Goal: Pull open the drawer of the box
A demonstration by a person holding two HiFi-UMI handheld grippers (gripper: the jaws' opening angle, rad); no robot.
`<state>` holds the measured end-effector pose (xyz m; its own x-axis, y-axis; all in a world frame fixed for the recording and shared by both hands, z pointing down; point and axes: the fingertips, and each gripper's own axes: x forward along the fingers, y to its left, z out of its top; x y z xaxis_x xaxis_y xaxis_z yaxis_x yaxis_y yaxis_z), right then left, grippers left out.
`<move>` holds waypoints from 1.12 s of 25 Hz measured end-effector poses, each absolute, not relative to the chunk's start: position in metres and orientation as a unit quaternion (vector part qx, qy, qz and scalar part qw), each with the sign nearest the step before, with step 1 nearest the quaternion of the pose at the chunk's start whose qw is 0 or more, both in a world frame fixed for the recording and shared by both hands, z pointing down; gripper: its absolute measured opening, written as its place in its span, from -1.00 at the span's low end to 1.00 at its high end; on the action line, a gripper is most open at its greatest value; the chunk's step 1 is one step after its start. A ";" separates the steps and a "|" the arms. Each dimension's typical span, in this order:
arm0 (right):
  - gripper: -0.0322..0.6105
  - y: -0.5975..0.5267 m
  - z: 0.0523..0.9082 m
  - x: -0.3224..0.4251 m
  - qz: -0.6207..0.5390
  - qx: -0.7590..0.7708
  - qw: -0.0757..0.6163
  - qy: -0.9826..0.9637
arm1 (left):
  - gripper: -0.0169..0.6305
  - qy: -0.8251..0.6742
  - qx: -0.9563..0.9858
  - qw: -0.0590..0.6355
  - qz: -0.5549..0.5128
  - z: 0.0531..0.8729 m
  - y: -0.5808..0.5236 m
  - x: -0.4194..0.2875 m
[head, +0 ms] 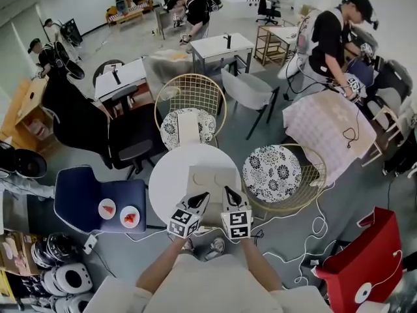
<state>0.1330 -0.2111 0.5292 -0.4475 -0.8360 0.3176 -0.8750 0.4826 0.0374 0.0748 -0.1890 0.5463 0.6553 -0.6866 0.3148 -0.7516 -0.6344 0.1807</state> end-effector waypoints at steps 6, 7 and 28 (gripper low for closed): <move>-0.85 -0.176 0.537 0.127 0.081 0.504 0.156 -0.845 | -0.91 -0.391 0.902 0.147 0.107 0.546 -0.175 0.075; -0.85 -0.170 0.538 0.127 0.081 0.508 0.156 -0.843 | -0.91 -0.387 0.904 0.144 0.105 0.544 -0.171 0.075; -0.85 0.012 0.553 0.034 0.101 0.549 0.152 -0.816 | -0.91 -0.365 0.916 0.143 0.087 0.551 -0.010 -0.023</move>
<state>0.0339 0.0115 0.5530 -0.3508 -0.8651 0.3585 -0.9266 0.3761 0.0011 -0.0225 -0.0096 0.5513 0.7190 -0.6431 0.2637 -0.6928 -0.6933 0.1984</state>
